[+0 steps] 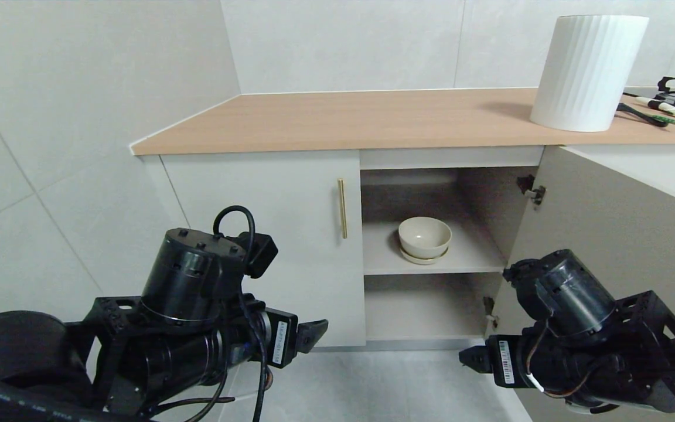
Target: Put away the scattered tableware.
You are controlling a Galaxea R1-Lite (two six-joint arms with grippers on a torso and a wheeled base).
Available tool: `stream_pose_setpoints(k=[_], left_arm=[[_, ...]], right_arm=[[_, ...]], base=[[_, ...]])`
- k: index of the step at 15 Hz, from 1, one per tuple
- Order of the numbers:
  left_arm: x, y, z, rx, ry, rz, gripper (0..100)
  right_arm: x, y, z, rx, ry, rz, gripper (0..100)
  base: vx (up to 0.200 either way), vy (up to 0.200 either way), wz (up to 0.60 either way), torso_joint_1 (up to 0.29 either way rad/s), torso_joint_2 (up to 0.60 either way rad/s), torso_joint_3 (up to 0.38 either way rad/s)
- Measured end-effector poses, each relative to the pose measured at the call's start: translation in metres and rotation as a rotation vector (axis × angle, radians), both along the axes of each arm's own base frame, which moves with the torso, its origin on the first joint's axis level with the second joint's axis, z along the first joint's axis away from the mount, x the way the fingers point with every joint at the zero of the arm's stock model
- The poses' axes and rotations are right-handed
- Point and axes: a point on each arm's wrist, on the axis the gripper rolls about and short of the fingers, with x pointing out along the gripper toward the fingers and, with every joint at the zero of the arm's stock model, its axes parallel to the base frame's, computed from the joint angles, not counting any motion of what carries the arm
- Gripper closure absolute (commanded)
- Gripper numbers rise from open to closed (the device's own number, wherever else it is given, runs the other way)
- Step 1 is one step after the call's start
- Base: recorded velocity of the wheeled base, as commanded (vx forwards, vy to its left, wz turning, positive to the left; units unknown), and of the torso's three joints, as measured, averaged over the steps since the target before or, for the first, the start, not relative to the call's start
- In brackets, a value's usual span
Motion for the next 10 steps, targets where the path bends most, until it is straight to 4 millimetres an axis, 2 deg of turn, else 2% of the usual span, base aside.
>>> stream_pose_setpoints(k=[3,10], left_arm=[[0.0,-0.0002,0.0002,-0.001,0.0,-0.001,0],[0.0007,-0.0007,-0.0017,0.003,0.005,-0.002,0]], right_arm=[[-0.0002,0.0,0.0002,0.0,0.0,0.001,0],[-0.0042,-0.0042,0.0027,0.003,-0.006,-0.001,0]], base=[[-0.2,0.0,0.0,0.005,0.0,0.002],[0.0,0.0,0.0,0.0,0.0,0.0]])
